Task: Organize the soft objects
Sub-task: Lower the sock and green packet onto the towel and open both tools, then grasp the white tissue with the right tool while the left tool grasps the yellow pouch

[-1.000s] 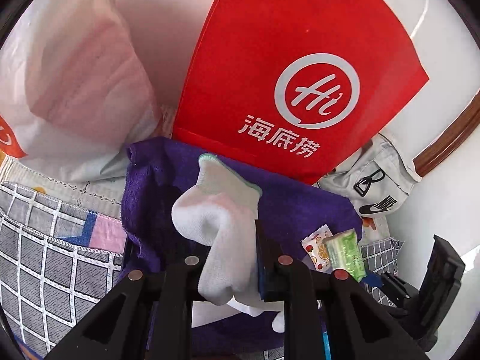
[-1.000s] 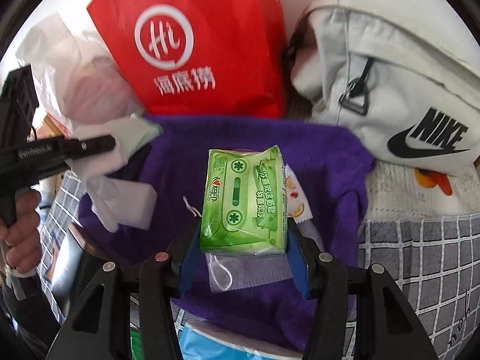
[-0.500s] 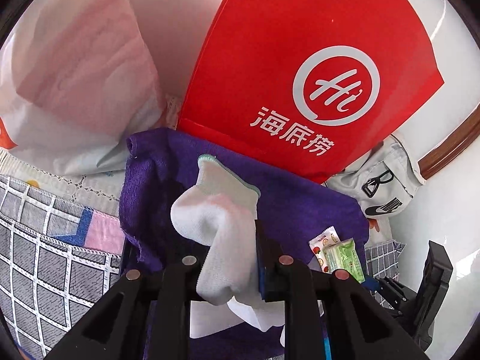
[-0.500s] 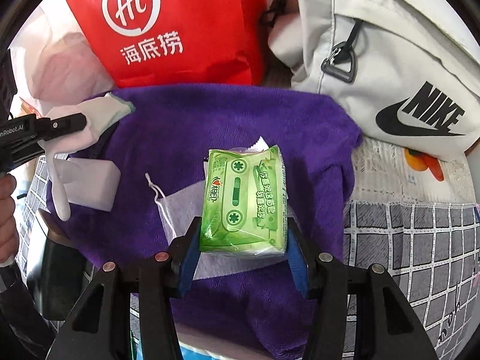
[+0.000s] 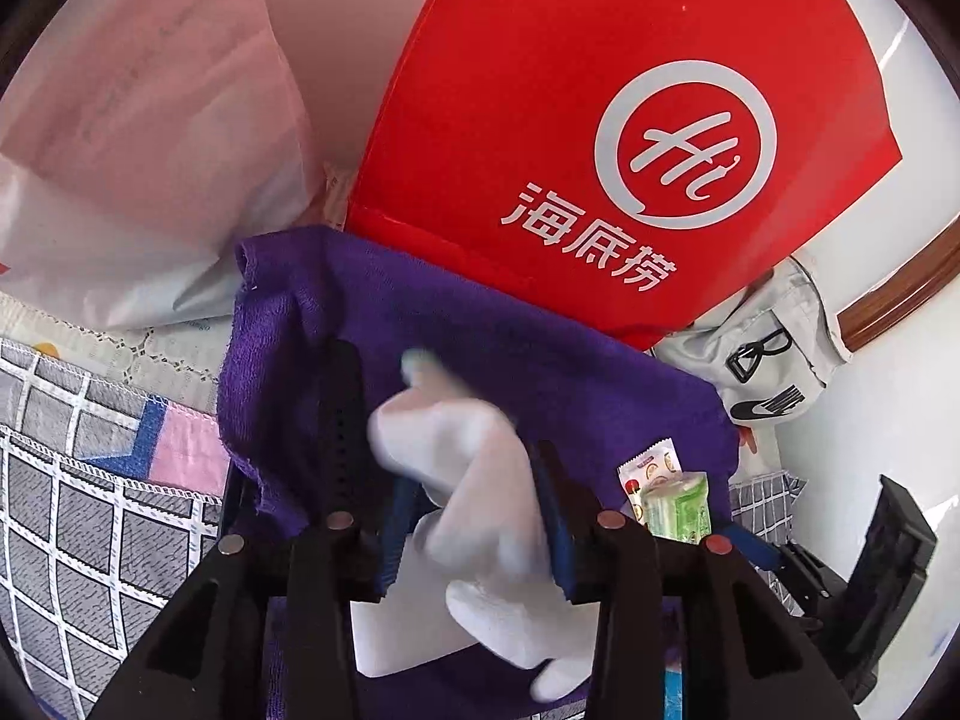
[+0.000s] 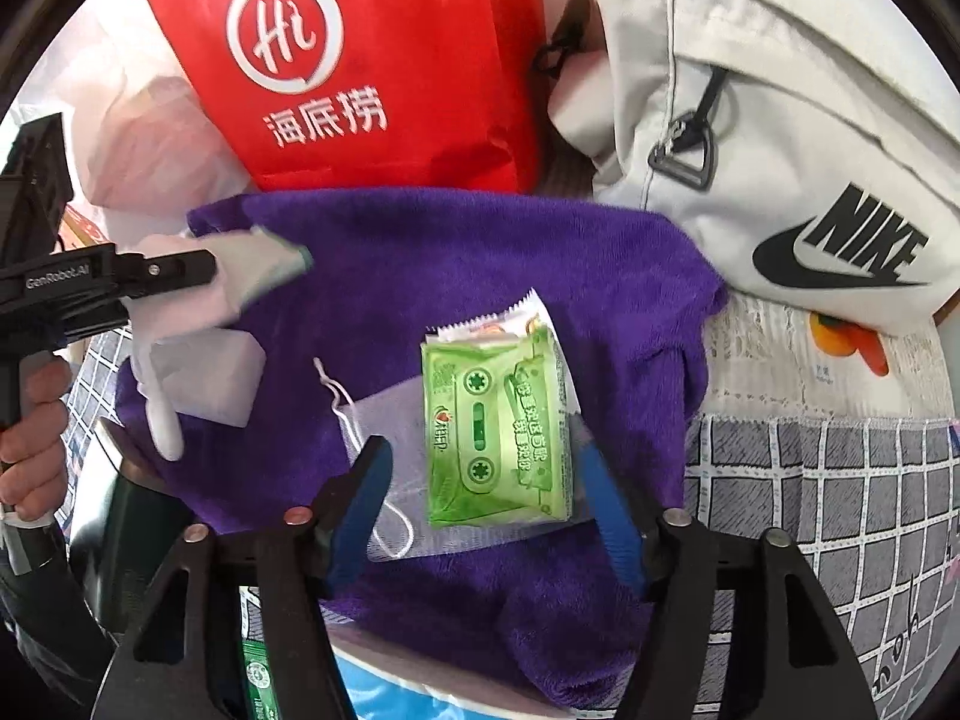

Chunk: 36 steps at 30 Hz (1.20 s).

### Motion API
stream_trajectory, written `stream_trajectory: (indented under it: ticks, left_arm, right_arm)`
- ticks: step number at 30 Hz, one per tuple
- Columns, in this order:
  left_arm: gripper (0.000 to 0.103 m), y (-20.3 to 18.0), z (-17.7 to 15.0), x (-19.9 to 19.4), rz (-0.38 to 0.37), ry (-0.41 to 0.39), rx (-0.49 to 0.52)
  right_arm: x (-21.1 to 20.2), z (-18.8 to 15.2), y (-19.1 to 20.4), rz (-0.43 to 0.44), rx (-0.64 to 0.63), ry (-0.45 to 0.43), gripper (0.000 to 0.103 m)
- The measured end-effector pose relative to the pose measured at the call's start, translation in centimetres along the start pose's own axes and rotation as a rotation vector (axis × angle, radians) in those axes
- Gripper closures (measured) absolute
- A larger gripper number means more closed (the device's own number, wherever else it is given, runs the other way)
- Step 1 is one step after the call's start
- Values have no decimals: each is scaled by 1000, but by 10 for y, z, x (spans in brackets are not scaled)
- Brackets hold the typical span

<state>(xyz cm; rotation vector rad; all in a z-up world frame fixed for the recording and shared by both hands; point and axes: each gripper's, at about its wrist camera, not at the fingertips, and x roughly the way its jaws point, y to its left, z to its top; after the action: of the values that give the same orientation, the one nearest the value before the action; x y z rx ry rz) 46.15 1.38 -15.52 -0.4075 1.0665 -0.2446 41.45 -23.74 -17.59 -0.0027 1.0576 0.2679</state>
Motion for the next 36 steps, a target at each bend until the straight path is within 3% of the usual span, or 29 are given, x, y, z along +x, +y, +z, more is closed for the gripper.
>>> stream_trajectory:
  ticks: [2,4,13,17,22,29,35,36]
  left_arm:
    - [52,-1,0,0,13,13,2]
    - [49,0,2,-3,24,15,-1]
    - [46,6,-1,-48,39,-77,-16]
    - [46,4,-13,-63,55,-68,0]
    - [47,2,-39,-89,99,-84,43]
    - [47,1,-82,-128,57,-83,78]
    - [47,9,-124,-159,78,-113,109]
    - [47,12,-131,-162,79,-118,108]
  right_arm:
    - [-5,0,2,-3,-7,-17,36]
    - [-12,2,1,-6,-9,-32,36]
    - [-54,1,7,-52,0,-149,36]
    - [-74,-6,7,-32,34,-174,36]
    - [-94,-30,12,18,77,-192,36]
    - [-102,-79,45,36,22,-152,36]
    - [-108,-119,89,68,-65,-125,50]
    - [-107,-124,96,68,-83,-119,59]
